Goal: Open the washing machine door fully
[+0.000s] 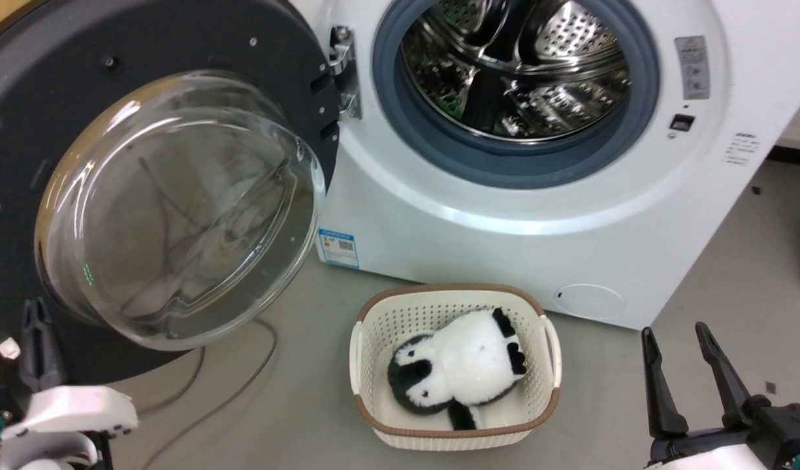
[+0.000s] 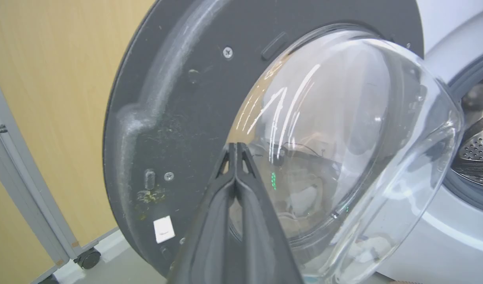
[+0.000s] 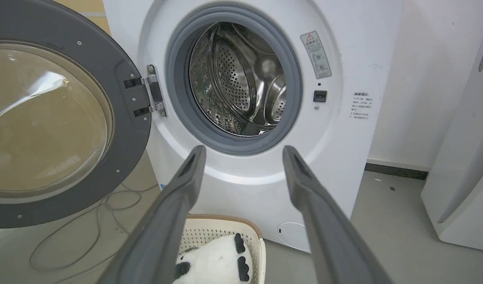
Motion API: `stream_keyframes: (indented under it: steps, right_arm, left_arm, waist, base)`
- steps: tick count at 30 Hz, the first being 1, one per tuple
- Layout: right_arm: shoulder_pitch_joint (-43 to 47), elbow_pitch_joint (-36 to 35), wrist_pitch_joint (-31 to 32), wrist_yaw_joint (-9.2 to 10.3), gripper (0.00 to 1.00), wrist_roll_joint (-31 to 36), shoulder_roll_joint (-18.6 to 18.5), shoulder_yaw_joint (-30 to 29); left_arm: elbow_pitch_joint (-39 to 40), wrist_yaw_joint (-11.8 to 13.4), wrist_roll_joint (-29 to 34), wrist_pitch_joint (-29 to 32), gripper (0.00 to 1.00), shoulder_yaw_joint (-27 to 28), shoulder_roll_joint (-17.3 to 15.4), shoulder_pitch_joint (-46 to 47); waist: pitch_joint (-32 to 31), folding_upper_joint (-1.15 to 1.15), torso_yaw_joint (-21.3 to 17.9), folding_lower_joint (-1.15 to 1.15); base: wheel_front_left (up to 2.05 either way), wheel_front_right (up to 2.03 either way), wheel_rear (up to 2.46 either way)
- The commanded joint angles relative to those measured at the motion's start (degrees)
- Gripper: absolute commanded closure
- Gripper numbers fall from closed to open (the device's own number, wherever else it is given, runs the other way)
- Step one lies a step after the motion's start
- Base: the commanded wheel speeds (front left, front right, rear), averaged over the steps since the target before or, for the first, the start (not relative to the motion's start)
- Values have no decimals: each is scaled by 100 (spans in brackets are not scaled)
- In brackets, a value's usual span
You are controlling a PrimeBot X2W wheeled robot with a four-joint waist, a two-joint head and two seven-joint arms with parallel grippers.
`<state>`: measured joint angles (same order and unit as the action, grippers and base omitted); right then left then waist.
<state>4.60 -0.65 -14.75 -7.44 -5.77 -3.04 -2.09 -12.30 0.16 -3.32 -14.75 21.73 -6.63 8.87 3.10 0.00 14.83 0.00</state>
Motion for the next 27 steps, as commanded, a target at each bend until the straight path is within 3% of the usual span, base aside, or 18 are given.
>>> stream_keyframes:
  steps: [1,5,6,7,14,27]
  right_arm:
    - [81,-29,-25,-5,0,-67,16,-15]
    - [138,-38,-25,-5,0,-82,16,-27]
    - [158,-41,-25,-5,0,-83,16,-33]
    - [173,-46,-25,-5,0,-85,16,-39]
    - [226,-75,-25,-5,0,-92,16,-63]
    - [206,-126,-25,-5,0,-82,16,-17]
  left_arm:
    - [178,-83,50,-25,100,-72,48,-184]
    - [413,-221,55,-25,100,-199,109,-394]
    - [484,-297,24,-25,89,-242,123,-456]
    - [610,-326,16,-25,0,-271,141,-499]
    - [1010,-464,76,-25,0,-692,263,-880]
    - [1028,-561,154,-25,0,-1360,328,-1168]
  waist:
    - [-122,0,-108,0]
    - [-200,0,-187,0]
    - [-215,0,-211,0]
    - [-229,0,-241,0]
    - [-259,0,-443,0]
    - [-288,0,-1099,0]
  base:
    - [0,0,0]
    - [0,0,0]
    - [0,0,0]
    - [0,0,0]
    - [0,0,0]
    - [0,0,0]
